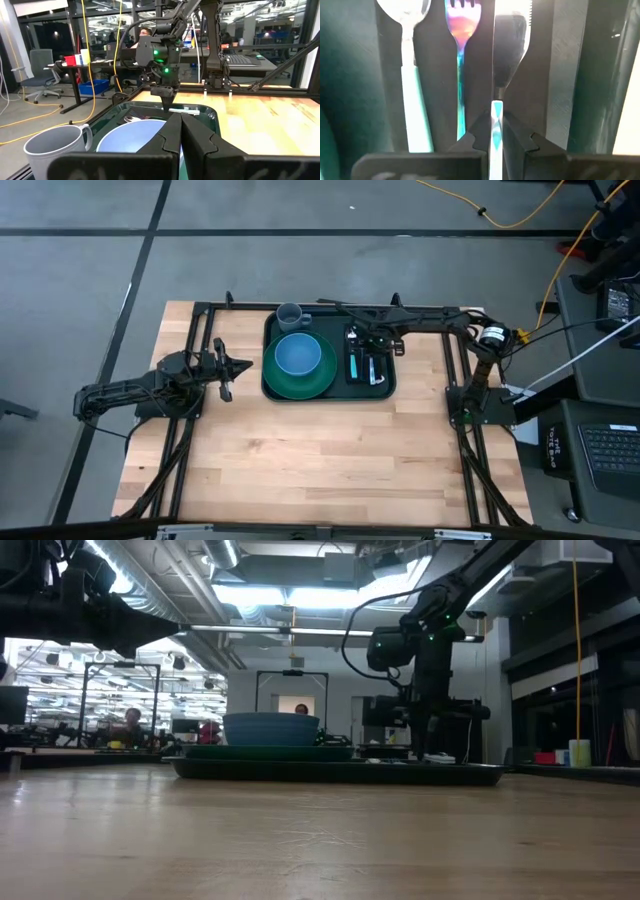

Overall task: Set up tray
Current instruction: Put the knife on the napkin to the right of the fork, then return to Home Position

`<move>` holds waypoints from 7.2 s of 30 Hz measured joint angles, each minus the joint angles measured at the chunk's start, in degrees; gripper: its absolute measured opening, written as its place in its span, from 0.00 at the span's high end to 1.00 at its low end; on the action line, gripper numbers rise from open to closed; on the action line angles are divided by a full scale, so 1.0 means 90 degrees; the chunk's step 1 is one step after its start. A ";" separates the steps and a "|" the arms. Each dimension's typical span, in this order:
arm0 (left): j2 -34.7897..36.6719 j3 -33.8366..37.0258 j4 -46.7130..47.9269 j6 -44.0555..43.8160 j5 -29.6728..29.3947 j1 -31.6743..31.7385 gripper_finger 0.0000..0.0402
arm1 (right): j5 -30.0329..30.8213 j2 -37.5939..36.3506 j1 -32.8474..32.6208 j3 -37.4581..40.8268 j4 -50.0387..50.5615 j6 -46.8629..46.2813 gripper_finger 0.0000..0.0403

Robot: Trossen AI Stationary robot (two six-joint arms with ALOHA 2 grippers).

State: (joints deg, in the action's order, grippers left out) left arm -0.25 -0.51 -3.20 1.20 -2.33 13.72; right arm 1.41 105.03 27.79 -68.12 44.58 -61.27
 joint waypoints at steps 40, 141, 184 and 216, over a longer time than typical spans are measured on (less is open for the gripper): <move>0.0000 0.0000 0.0002 0.0001 0.0000 0.0000 0.99 | 0.0386 0.0192 0.0022 0.0005 -0.0116 -0.0115 0.85; -0.0175 -0.0002 0.0020 0.0786 -0.1615 0.0005 0.99 | -0.0787 -0.7538 -0.1307 0.7528 -0.8889 0.7030 0.98; -0.0175 -0.0002 0.0021 0.0786 -0.1615 0.0005 0.99 | -0.0755 -0.7812 -0.1640 0.7526 -0.8358 0.6468 0.98; -0.0175 -0.0002 0.0022 0.0786 -0.1615 0.0007 0.99 | 0.0522 -1.1577 -0.4753 0.7521 -0.5222 0.7199 0.98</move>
State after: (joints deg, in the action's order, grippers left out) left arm -1.83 -0.54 -3.01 8.27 -16.86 13.78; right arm 6.11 0.84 -14.98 -0.43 -2.42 3.52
